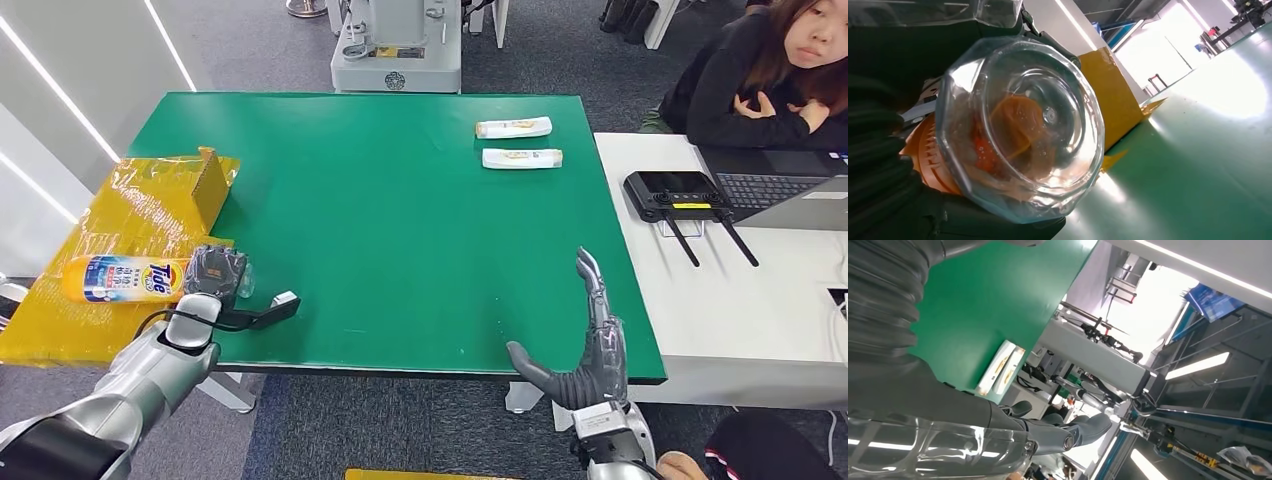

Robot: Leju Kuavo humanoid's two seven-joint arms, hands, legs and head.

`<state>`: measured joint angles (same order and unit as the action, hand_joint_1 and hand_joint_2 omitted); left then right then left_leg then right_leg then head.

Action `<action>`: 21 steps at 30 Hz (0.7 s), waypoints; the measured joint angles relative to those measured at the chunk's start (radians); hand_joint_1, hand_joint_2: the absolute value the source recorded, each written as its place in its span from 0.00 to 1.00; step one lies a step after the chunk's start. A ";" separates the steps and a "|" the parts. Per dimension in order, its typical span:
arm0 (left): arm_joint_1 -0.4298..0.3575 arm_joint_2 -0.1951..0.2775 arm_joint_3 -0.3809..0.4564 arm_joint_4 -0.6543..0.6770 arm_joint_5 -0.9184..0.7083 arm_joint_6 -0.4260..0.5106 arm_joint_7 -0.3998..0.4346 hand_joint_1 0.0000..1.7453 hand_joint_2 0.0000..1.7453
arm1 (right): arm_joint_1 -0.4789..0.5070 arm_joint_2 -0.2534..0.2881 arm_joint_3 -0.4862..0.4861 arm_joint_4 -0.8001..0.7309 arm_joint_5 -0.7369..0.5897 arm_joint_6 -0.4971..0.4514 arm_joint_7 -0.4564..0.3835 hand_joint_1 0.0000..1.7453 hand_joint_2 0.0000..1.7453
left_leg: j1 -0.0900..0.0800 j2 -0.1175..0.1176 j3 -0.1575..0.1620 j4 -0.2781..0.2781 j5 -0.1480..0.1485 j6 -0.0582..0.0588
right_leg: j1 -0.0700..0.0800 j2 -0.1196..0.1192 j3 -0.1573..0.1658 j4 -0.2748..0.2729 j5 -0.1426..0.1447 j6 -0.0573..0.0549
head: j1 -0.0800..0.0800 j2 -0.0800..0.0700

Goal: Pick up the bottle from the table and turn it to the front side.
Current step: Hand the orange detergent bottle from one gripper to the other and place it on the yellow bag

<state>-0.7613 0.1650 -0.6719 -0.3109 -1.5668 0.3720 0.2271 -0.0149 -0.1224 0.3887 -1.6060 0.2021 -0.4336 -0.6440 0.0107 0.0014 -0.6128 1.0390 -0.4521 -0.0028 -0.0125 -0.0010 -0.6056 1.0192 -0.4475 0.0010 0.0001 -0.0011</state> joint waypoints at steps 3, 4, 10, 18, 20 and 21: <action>0.004 -0.005 -0.005 0.001 0.000 0.070 -0.034 1.00 1.00 | 0.010 0.006 0.000 -0.004 0.034 0.011 0.010 0.00 1.00 | 0.000 0.000 0.000 0.000 0.000 0.000 | 0.000 0.000 0.000 0.000 0.000 0.000 | 0.000 0.000; 0.004 -0.007 -0.005 0.001 0.002 0.106 -0.047 1.00 1.00 | 0.013 0.008 0.000 -0.005 0.041 0.014 0.012 0.00 1.00 | 0.000 0.000 0.000 0.000 0.000 0.000 | 0.000 0.000 0.000 0.000 0.000 0.000 | 0.000 0.000; 0.003 -0.030 -0.004 -0.001 0.006 0.271 -0.097 1.00 1.00 | 0.023 0.017 0.002 -0.010 0.064 0.019 0.020 0.00 1.00 | 0.000 0.001 0.000 0.000 0.000 0.000 | 0.000 0.000 0.000 0.000 0.000 0.000 | 0.000 0.000; 0.004 -0.039 0.032 -0.023 0.012 0.275 -0.097 1.00 1.00 | 0.022 0.017 0.022 0.003 0.052 0.026 0.023 0.00 1.00 | 0.000 0.001 0.000 0.000 0.000 0.000 | 0.000 0.001 0.000 0.000 0.000 0.000 | 0.000 0.000; 0.003 -0.039 0.048 -0.023 0.016 0.268 -0.097 1.00 1.00 | 0.023 0.017 0.029 0.007 0.047 0.025 0.024 0.00 1.00 | 0.000 0.001 0.000 0.000 0.000 0.000 | 0.000 0.001 0.000 0.000 0.000 0.000 | 0.000 0.000; 0.003 -0.038 0.056 -0.022 0.017 0.261 -0.097 1.00 1.00 | 0.023 0.016 0.031 0.008 0.045 0.024 0.025 0.00 1.00 | 0.000 0.001 0.000 0.000 0.000 0.000 | 0.000 0.001 0.000 0.000 0.000 0.000 | 0.000 0.000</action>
<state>-0.7587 0.1268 -0.6161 -0.3331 -1.5503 0.6333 0.1298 0.0077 -0.1060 0.4197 -1.5983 0.2467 -0.4091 -0.6190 0.0108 0.0021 -0.6125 1.0391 -0.4520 -0.0028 -0.0124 -0.0005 -0.6057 1.0195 -0.4474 0.0009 0.0001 -0.0011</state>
